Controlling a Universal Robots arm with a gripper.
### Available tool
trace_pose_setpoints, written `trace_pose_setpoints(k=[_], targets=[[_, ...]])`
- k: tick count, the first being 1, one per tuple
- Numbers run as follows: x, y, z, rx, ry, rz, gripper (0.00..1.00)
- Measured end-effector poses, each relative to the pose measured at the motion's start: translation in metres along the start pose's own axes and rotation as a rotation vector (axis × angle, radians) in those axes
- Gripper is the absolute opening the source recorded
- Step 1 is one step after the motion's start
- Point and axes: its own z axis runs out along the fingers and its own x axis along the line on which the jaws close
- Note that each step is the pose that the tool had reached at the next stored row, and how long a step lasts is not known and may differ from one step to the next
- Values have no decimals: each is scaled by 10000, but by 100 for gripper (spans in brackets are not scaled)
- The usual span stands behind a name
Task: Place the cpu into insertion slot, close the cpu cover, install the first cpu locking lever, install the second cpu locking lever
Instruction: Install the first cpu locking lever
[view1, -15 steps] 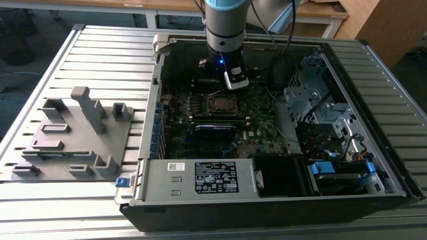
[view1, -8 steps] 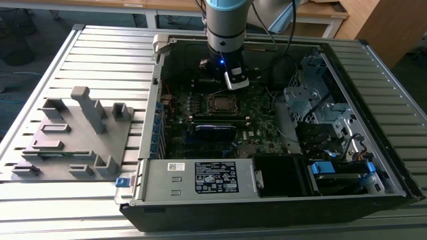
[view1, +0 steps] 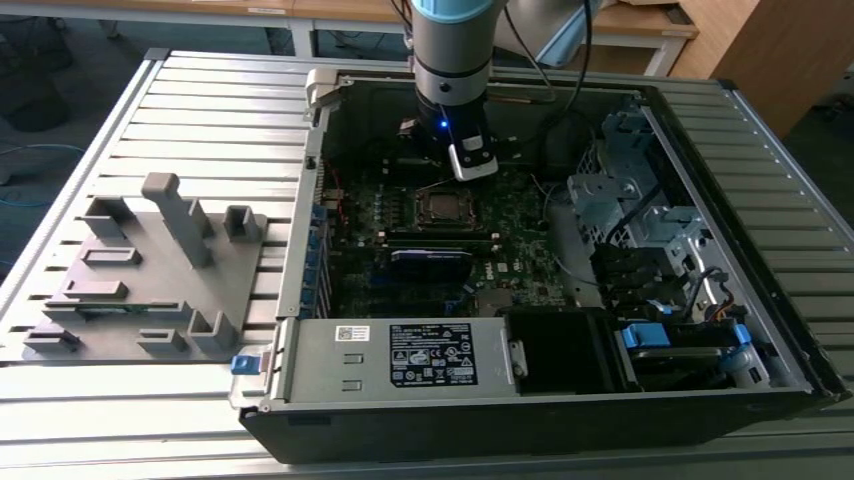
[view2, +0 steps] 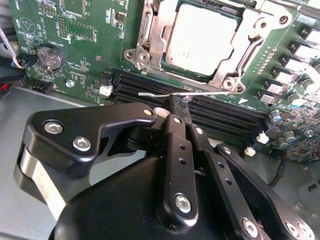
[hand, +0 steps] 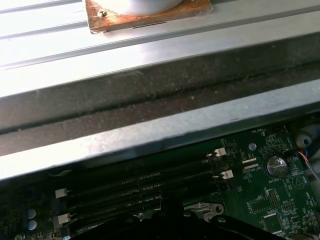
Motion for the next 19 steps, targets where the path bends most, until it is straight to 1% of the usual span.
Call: trace_pose_setpoints(k=[12,15,19], targets=[[-21,-20,0,1,-13,44,11],[-21,-24,13,-5,-36,49,11],[-20,-32,43,-6,-93,170,11]])
